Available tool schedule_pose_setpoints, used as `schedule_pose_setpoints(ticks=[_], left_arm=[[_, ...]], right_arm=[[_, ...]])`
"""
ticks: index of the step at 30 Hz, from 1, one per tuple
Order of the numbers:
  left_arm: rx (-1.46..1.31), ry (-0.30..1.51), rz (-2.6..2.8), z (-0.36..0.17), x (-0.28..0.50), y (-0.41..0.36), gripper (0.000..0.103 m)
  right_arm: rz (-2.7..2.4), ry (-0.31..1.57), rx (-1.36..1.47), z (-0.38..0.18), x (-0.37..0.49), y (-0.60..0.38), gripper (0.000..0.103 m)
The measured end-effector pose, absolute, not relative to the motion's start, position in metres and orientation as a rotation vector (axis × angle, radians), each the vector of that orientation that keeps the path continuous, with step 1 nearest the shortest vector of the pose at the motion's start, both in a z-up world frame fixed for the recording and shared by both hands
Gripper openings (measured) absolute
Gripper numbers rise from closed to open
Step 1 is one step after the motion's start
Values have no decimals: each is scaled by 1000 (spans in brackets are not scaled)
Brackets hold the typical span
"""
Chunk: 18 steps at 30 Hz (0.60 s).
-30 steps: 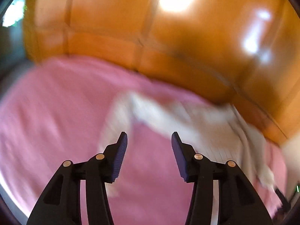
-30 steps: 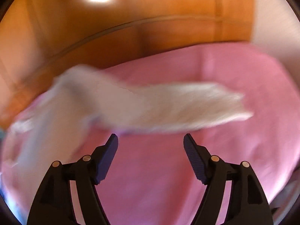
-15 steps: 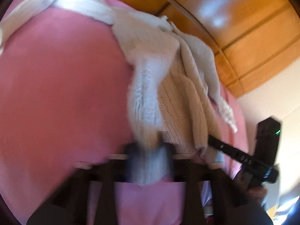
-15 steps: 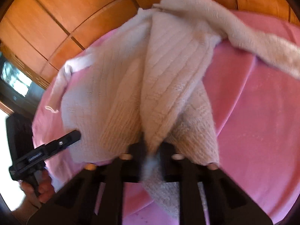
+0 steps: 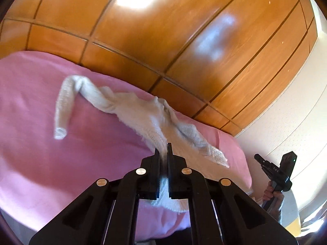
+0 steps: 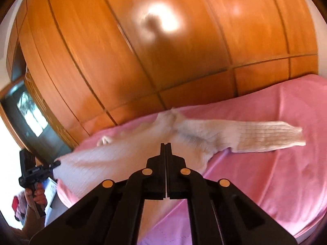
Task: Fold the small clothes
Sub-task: 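Lift and shake the sweater out with both grippers, spreading it over the bed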
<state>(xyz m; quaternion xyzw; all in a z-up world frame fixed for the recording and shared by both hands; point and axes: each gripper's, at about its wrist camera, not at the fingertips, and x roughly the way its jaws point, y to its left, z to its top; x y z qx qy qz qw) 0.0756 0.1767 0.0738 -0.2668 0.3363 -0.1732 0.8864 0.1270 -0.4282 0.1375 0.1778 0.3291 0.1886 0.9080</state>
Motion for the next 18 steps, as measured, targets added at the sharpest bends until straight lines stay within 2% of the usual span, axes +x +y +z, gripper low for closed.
schedule_pose_setpoints(ticks=[3,5,6,7,8,12,16,17,18], left_arm=[[-529,768,-324,51,69,163,4],[-520,880,-254,13,62,157,4],[-506,910,-211,3,58,159,4],[-488,948,-154,-16,57,160,4],[-497,976,-121,-32,59,161,4],[-524,1008,-71,-58,64,161,4],[-512,992,-82,-60,58,163,4],[-518,984,-89,-57,58,165,4],[-521,976,-94,-56,56,171,4]], right_arm=[[348,798,369,102,115,-443,0],[319,891,380,64,113,-440,5],[312,933,380,47,113,-438,12],[311,979,399,28,113,-435,31],[300,1029,437,3,112,-431,39],[339,1136,494,-48,111,-409,49],[420,1241,526,-86,109,-373,49],[426,1248,495,-89,109,-364,46],[412,1242,428,-88,110,-355,35]])
